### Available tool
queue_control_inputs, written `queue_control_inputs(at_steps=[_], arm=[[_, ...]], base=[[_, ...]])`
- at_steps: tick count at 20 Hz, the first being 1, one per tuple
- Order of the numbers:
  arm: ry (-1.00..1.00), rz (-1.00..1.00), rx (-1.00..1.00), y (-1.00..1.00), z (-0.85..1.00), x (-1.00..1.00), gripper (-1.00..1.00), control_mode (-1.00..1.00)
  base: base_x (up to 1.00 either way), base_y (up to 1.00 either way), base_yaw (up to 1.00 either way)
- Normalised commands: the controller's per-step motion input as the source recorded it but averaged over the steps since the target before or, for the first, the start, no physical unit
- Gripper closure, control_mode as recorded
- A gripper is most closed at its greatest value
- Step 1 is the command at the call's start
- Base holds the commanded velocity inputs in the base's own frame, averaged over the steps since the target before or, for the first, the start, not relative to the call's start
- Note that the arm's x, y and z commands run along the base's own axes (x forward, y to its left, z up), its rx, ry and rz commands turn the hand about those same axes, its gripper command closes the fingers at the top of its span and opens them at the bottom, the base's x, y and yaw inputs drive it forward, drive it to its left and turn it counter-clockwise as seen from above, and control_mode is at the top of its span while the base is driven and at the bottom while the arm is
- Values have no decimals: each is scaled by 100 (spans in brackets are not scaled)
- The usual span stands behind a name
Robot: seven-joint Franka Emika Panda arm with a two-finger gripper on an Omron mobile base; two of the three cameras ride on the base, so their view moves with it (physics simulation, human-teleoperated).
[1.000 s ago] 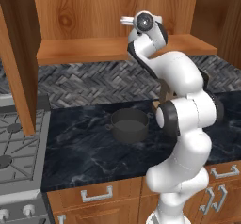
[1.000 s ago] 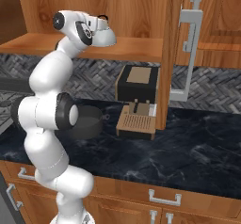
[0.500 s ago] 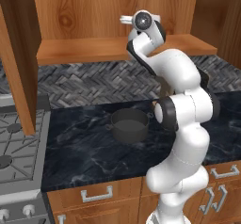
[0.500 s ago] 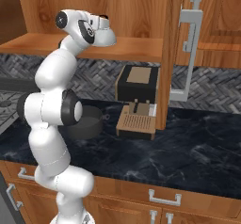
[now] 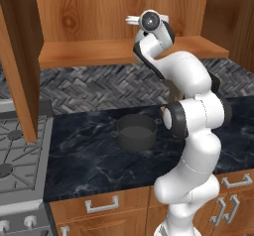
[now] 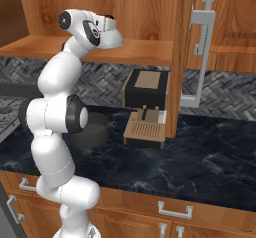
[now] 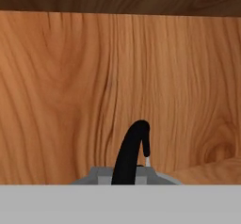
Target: Pick the kettle from the cabinet and place it on a stove burner. Then pick the pot from the counter and place it on another stove burner. Finally, turn both burners on.
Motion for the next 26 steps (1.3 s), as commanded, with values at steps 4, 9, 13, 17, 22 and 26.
queue_control_inputs(at_steps=[4,9,13,17,22,26], arm=[[-2,0,0,0,0,0,100,-100],[-4,0,0,0,-3,-4,100,-100],[0,0,1,0,-8,-29,100,-100],[0,-1,9,-1,0,-47,100,-100],[0,-1,13,-1,0,-46,100,-100],[0,-2,13,-3,0,-52,100,-100]], base=[[0,0,0],[0,0,0],[0,0,0],[0,0,0],[0,0,0],[0,0,0]])
